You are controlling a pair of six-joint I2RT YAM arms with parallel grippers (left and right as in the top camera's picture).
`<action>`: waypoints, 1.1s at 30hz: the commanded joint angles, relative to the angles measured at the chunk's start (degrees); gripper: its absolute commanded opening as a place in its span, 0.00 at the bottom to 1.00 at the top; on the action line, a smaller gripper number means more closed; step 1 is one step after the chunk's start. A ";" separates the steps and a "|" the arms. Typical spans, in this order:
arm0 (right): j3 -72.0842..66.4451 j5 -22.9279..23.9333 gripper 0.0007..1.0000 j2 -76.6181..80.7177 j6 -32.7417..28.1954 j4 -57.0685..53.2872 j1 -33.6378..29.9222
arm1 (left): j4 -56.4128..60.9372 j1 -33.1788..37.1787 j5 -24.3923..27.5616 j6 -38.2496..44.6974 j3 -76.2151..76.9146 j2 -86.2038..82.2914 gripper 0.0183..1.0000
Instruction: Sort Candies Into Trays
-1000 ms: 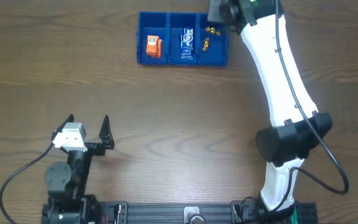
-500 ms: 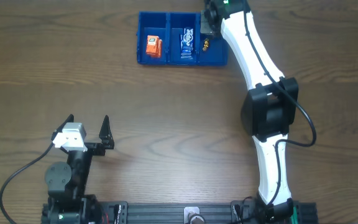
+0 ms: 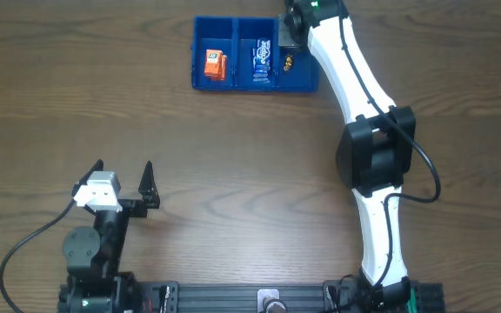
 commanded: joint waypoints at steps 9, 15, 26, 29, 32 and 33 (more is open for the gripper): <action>-2.40 -0.02 0.80 0.90 -0.44 1.27 -0.26 | -1.77 0.15 1.05 -0.20 -1.20 -0.33 1.00; -1.77 -0.02 1.00 0.79 -0.46 0.63 -0.13 | -1.79 0.15 1.05 -0.20 -1.20 -0.33 1.00; 4.09 0.00 1.00 -12.20 -2.36 -11.37 -1.33 | -1.79 0.15 1.05 -0.20 -1.20 -0.33 1.00; 2.60 2.91 1.00 -17.90 -3.87 -13.40 -2.58 | -1.77 0.15 1.05 -0.20 -1.20 -0.33 1.00; -1.88 6.69 1.00 -23.87 -5.38 -13.70 -3.87 | -1.79 0.15 1.05 -0.20 -1.20 -0.33 1.00; -4.76 6.69 1.00 -26.80 -6.75 -13.31 -4.24 | -1.79 0.15 1.05 -0.20 -1.20 -0.33 1.00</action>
